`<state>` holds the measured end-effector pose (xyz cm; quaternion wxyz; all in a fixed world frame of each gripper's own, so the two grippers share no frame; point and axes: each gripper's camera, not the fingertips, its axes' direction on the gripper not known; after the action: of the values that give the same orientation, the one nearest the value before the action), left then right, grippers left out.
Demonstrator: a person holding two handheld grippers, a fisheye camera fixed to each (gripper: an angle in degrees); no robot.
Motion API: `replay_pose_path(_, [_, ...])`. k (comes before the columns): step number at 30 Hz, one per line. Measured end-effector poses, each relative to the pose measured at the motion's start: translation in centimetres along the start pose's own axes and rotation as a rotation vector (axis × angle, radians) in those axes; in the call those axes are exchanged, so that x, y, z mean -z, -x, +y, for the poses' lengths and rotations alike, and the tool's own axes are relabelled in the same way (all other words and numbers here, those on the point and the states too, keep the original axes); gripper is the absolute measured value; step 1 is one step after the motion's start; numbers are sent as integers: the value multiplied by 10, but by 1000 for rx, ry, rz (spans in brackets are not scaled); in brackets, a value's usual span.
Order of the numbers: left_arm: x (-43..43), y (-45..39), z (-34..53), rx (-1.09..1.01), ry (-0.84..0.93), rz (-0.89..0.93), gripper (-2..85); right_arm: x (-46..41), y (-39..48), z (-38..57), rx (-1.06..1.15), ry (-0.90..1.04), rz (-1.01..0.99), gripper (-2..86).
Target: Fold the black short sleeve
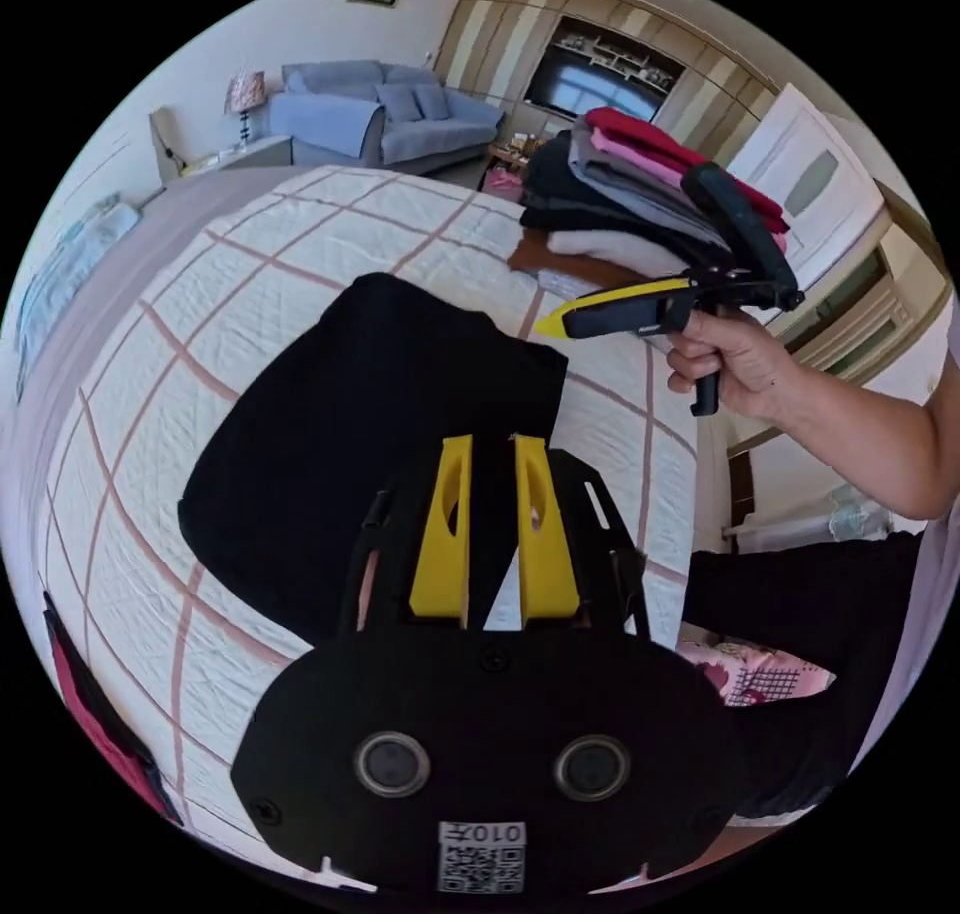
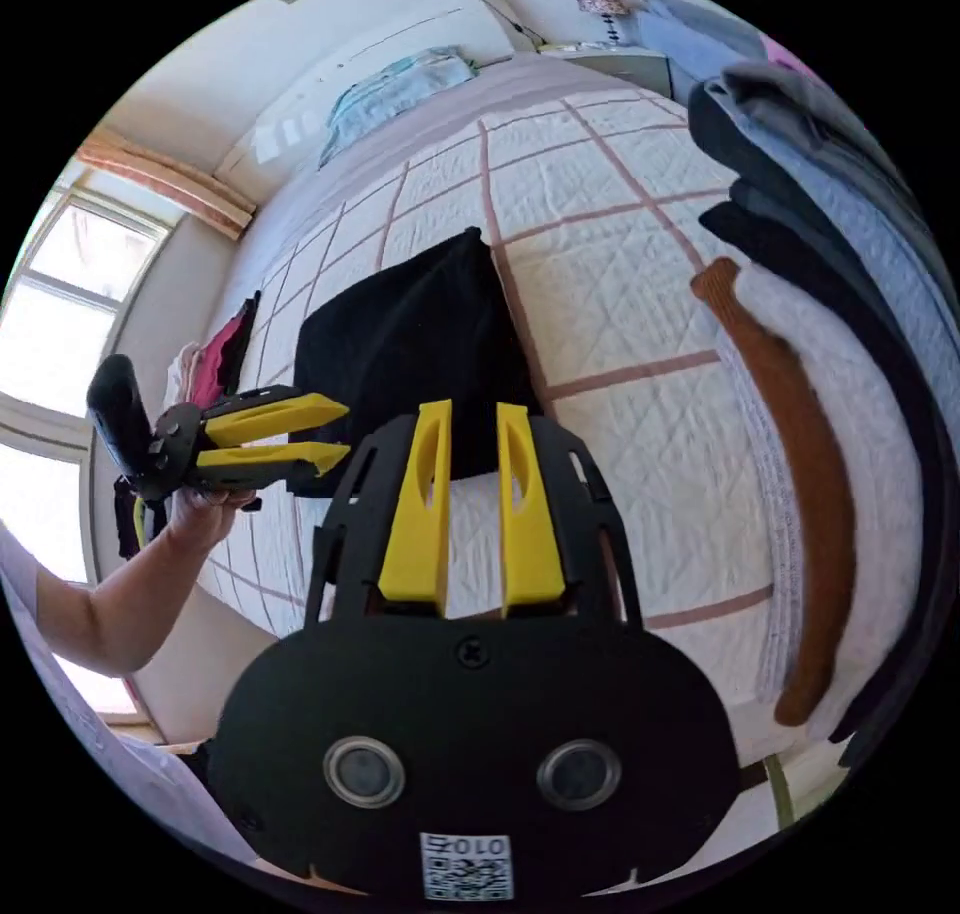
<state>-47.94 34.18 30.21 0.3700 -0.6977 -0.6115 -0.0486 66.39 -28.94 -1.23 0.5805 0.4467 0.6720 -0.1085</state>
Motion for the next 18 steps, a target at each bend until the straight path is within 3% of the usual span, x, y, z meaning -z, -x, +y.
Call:
replay_pose_path(4, [-34, -55, -8, -205, 119, -139, 124, -21, -38, 27, -220, -17, -252, 98])
replay_pose_path(9, [-85, -97, 7, -338, 204, -391, 127, -22, -51, 42, -259, -64, -243, 99])
replay_pose_path(11, [-91, -100, 17, -338, 189, -406, 121, -25, -55, 46, -246, -49, -232, 101])
replay_pose_path(14, [-85, -87, 36, -249, 138, -379, 101, -32, -61, 50, -253, -43, -270, 104])
replay_pose_path(18, [-70, -7, 61, 113, 58, 56, 75, -39, -66, 51, -272, -73, -372, 131])
